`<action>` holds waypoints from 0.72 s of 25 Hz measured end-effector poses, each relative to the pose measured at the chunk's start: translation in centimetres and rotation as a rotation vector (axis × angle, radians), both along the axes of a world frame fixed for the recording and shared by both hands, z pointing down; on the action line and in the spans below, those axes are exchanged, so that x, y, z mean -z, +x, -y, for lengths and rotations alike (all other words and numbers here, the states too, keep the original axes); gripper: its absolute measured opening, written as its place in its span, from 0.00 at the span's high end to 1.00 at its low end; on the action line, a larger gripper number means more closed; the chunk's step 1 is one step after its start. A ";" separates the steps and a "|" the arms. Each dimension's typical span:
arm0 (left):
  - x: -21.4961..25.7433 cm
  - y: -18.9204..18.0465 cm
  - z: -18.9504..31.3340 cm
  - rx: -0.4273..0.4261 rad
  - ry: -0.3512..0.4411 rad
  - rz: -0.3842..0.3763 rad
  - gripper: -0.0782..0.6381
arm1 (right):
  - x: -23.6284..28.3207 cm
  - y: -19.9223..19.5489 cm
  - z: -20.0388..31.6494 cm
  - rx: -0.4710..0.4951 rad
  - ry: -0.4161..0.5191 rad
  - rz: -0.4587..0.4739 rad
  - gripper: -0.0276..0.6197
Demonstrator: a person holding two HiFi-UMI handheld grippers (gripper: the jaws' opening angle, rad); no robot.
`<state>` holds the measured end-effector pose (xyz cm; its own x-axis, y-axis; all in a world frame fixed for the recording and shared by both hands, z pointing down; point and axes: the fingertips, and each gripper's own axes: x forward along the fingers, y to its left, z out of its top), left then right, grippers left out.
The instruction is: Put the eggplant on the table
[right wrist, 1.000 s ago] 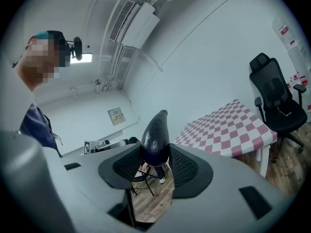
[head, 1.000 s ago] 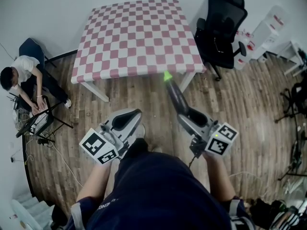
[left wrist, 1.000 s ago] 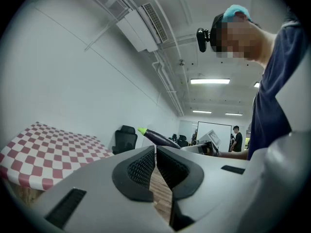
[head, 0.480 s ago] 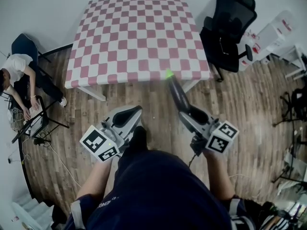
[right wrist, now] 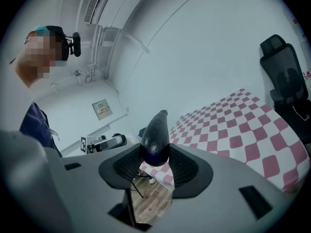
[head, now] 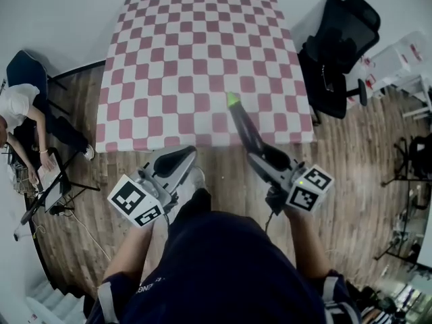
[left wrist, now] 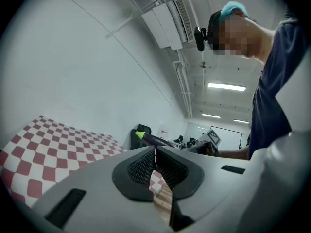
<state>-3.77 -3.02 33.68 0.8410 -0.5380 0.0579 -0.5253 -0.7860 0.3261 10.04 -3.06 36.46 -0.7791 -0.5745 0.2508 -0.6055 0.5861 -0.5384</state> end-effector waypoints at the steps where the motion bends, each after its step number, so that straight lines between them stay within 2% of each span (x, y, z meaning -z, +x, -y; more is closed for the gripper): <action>1: 0.1 -0.6 1.2 -0.002 0.002 0.001 0.84 | 0.0 -0.6 1.3 0.000 0.000 -0.007 0.67; 7: -0.7 -3.4 6.4 0.010 -0.008 0.008 0.84 | -0.6 -3.1 7.4 -0.001 -0.012 -0.030 0.67; 14: -2.9 -4.9 9.9 0.041 -0.058 0.030 0.84 | -2.9 -4.1 13.4 0.008 -0.041 -0.054 0.67; 18: -4.6 -5.1 10.9 0.085 -0.096 0.043 0.84 | -4.7 -4.7 16.8 0.046 -0.043 -0.077 0.67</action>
<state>-8.86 -13.91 38.29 0.7882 -0.5975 0.1476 -0.6038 -0.7044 0.3732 5.32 -19.85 41.16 -0.7819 -0.5258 0.3350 -0.6191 0.5914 -0.5167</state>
